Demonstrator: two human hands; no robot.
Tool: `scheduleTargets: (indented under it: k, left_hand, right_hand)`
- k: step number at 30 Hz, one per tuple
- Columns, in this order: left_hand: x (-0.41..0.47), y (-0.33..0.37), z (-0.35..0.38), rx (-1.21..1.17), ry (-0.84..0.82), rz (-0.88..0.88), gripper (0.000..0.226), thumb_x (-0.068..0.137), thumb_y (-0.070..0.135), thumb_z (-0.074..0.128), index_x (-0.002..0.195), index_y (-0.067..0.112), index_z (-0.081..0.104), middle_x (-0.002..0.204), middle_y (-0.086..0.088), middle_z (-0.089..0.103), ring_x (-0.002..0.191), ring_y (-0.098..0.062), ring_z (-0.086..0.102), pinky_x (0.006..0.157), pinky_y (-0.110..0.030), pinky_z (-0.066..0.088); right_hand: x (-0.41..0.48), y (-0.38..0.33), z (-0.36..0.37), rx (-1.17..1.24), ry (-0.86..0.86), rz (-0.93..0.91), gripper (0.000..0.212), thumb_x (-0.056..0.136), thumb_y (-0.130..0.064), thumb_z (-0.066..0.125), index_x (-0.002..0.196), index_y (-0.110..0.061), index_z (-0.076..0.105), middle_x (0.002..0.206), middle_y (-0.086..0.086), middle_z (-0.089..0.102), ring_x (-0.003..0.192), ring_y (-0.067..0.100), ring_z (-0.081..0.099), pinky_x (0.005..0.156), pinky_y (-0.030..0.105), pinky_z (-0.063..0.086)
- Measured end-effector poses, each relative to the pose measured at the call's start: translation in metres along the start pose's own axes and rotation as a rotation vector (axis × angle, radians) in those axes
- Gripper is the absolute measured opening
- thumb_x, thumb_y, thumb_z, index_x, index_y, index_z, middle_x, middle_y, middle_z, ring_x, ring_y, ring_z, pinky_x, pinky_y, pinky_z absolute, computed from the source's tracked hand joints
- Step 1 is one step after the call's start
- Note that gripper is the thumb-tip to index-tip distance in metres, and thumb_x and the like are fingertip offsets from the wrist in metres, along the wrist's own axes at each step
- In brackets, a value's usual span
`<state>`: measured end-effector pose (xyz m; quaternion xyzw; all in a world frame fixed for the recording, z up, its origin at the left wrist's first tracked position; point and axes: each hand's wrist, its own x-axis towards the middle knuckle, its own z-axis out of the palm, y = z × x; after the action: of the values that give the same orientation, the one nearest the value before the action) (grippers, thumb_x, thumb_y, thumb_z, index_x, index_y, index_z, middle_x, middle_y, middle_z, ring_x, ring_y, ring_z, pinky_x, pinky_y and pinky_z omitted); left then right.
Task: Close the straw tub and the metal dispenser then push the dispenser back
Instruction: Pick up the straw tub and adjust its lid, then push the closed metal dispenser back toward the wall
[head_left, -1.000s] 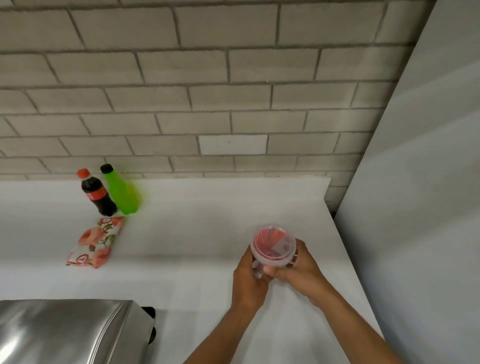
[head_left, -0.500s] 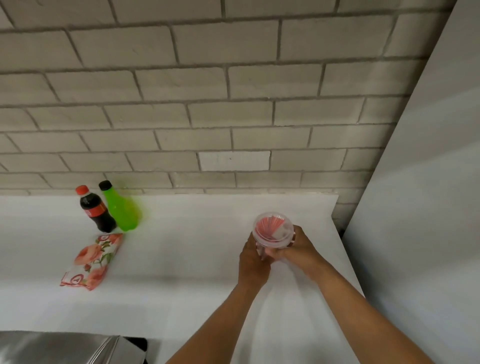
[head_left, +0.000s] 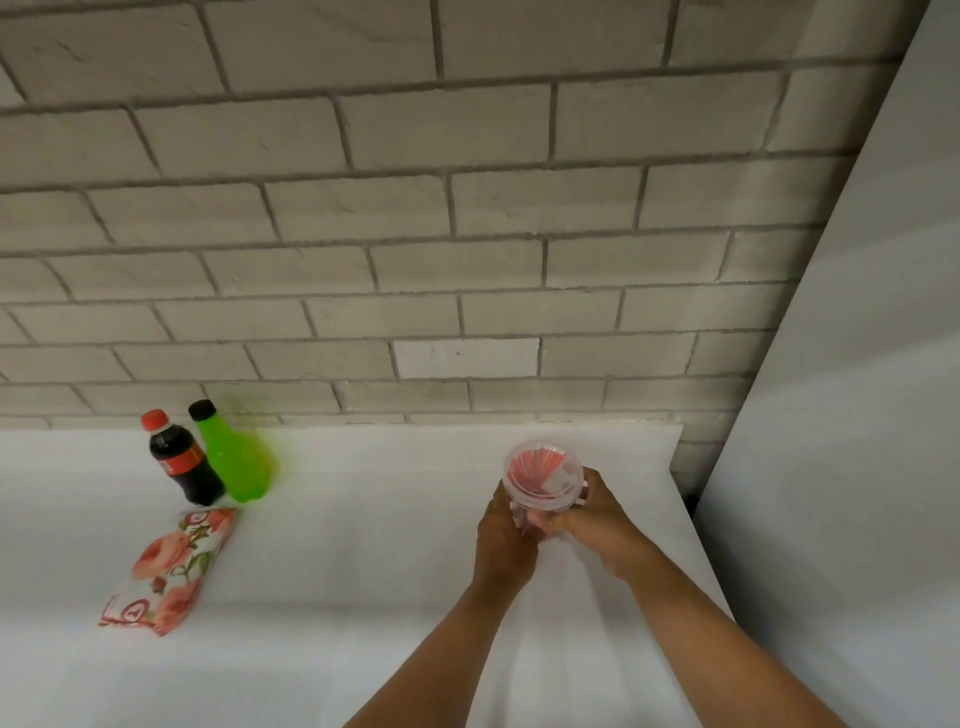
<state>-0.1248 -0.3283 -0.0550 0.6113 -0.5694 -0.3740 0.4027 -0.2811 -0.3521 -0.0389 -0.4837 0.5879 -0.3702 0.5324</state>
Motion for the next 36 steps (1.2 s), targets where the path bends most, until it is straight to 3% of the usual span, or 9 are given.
scheduleTargets:
  k: [3, 6, 10, 13, 16, 19, 23, 30, 36]
  left_hand:
    - [0.006, -0.003, 0.001, 0.001, -0.007, 0.000, 0.073, 0.079, 0.018, 0.083, 0.144, 0.035, 0.054, 0.126, 0.012, 0.072, 0.115, -0.008, 0.068, 0.092, -0.032, 0.063]
    - [0.007, 0.000, 0.000, 0.011, -0.015, -0.014, 0.071, 0.081, 0.018, 0.082, 0.144, 0.033, 0.053, 0.128, 0.011, 0.072, 0.116, -0.010, 0.068, 0.094, -0.029, 0.061]
    - [0.004, 0.002, -0.005, -0.010, -0.040, -0.031, 0.072, 0.087, 0.014, 0.079, 0.146, 0.040, 0.048, 0.129, 0.014, 0.068, 0.119, -0.012, 0.067, 0.088, -0.016, 0.057]
    - [-0.003, 0.003, -0.014, 0.008, -0.073, -0.057, 0.083, 0.089, 0.020, 0.083, 0.158, 0.026, 0.037, 0.131, 0.016, 0.059, 0.117, -0.009, 0.060, 0.087, -0.009, 0.050]
    - [-0.017, 0.009, -0.030, 0.021, -0.048, -0.139, 0.100, 0.084, 0.022, 0.088, 0.164, 0.016, 0.027, 0.156, -0.005, 0.052, 0.137, -0.025, 0.056, 0.107, -0.030, 0.052]
    - [-0.038, 0.023, -0.056, -0.031, 0.010, -0.207, 0.100, 0.083, 0.013, 0.087, 0.163, 0.023, 0.029, 0.161, -0.007, 0.047, 0.140, -0.026, 0.054, 0.110, -0.038, 0.051]
    - [-0.079, 0.058, -0.108, -0.100, 0.076, -0.237, 0.089, 0.083, 0.019, 0.087, 0.158, 0.031, 0.040, 0.155, 0.003, 0.051, 0.134, -0.017, 0.058, 0.095, -0.025, 0.050]
    - [-0.146, 0.115, -0.224, -0.118, 0.088, -0.096, 0.069, 0.081, 0.040, 0.088, 0.144, 0.035, 0.058, 0.141, 0.011, 0.061, 0.121, -0.007, 0.065, 0.095, -0.030, 0.054]
    - [-0.183, 0.102, -0.317, -0.054, 0.121, -0.081, 0.065, 0.084, 0.043, 0.085, 0.143, 0.033, 0.060, 0.135, 0.009, 0.065, 0.123, -0.010, 0.065, 0.093, -0.027, 0.053]
  right_hand:
    - [-0.015, -0.021, 0.004, 0.018, 0.031, 0.006, 0.134, 0.021, -0.050, 0.108, 0.141, -0.026, 0.053, 0.130, 0.001, 0.069, 0.121, 0.027, 0.066, 0.086, 0.042, 0.067]
    - [-0.019, -0.028, 0.006, 0.040, 0.021, 0.024, 0.119, 0.036, -0.035, 0.105, 0.141, -0.024, 0.049, 0.130, 0.001, 0.066, 0.121, 0.025, 0.063, 0.080, 0.034, 0.066]
    - [-0.019, -0.027, 0.004, 0.057, 0.042, 0.014, 0.128, 0.030, -0.044, 0.103, 0.144, -0.023, 0.050, 0.136, 0.001, 0.063, 0.127, 0.024, 0.060, 0.098, 0.041, 0.061]
    - [-0.026, -0.024, 0.000, 0.068, 0.026, 0.016, 0.134, 0.033, -0.040, 0.108, 0.151, -0.028, 0.046, 0.146, 0.001, 0.058, 0.135, 0.025, 0.054, 0.104, 0.040, 0.054]
    - [-0.038, -0.019, -0.005, 0.068, 0.025, 0.032, 0.135, 0.042, -0.035, 0.109, 0.158, -0.029, 0.040, 0.150, 0.000, 0.053, 0.140, 0.028, 0.050, 0.114, 0.045, 0.047]
    - [-0.056, -0.016, -0.009, 0.073, 0.095, 0.063, 0.116, 0.060, -0.032, 0.105, 0.157, -0.027, 0.042, 0.146, 0.003, 0.054, 0.134, 0.028, 0.057, 0.113, 0.047, 0.048]
    - [-0.093, -0.022, -0.005, 0.042, 0.147, 0.117, 0.075, 0.079, -0.032, 0.093, 0.144, -0.021, 0.059, 0.137, 0.007, 0.066, 0.105, 0.019, 0.070, 0.105, 0.045, 0.056]
    - [-0.162, -0.046, 0.051, -0.039, -0.096, 0.022, 0.041, 0.082, -0.027, 0.091, 0.119, -0.028, 0.073, 0.124, -0.002, 0.073, 0.105, 0.010, 0.074, 0.100, 0.039, 0.058]
    - [-0.214, -0.077, 0.128, -0.106, -0.314, -0.114, 0.058, 0.076, -0.042, 0.094, 0.128, -0.039, 0.069, 0.130, -0.017, 0.070, 0.113, 0.002, 0.071, 0.098, 0.033, 0.060]
